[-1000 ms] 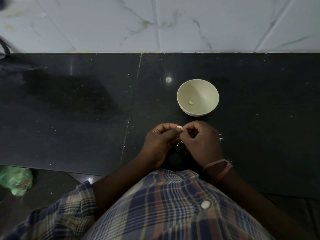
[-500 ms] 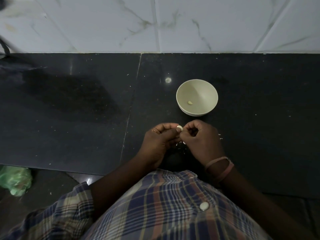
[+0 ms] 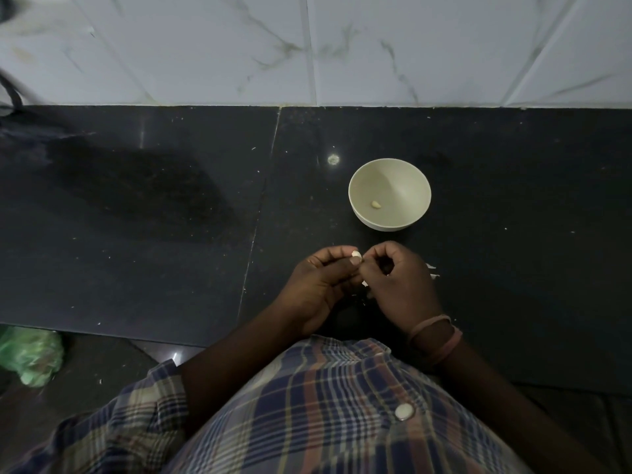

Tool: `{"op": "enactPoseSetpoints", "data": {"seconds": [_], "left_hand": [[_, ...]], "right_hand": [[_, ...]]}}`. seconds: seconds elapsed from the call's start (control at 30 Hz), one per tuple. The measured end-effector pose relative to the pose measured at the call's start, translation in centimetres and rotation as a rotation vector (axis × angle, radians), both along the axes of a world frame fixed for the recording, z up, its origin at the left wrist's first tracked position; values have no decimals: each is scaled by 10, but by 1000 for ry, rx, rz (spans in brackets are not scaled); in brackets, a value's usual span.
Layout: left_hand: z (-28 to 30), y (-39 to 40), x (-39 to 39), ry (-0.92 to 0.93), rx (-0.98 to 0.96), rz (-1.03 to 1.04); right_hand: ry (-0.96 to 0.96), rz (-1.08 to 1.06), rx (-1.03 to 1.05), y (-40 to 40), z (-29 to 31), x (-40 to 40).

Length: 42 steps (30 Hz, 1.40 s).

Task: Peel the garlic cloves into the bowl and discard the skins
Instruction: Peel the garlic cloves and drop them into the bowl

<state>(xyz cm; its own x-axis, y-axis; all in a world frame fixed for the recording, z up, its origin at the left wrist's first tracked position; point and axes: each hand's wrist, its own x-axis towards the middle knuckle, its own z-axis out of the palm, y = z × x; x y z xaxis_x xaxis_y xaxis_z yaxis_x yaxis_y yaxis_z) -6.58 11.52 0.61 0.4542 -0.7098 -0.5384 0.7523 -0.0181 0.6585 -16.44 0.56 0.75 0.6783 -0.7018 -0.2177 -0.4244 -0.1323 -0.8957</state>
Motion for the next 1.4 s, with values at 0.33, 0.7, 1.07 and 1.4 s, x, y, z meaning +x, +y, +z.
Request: {"op": "enactPoseSetpoints", "data": {"seconds": [0.33, 0.7, 1.07, 1.4], "left_hand": [[-1, 0, 1, 52, -29, 24], [-6, -1, 0, -100, -32, 82], [-10, 2, 2, -154, 3, 71], [-14, 4, 9, -136, -10, -37]], "right_hand": [[-24, -63, 10, -7, -1, 2], [-135, -1, 118, -6, 0, 3], [-272, -28, 344, -7, 1, 7], [-291, 75, 341, -13, -1, 7]]}}
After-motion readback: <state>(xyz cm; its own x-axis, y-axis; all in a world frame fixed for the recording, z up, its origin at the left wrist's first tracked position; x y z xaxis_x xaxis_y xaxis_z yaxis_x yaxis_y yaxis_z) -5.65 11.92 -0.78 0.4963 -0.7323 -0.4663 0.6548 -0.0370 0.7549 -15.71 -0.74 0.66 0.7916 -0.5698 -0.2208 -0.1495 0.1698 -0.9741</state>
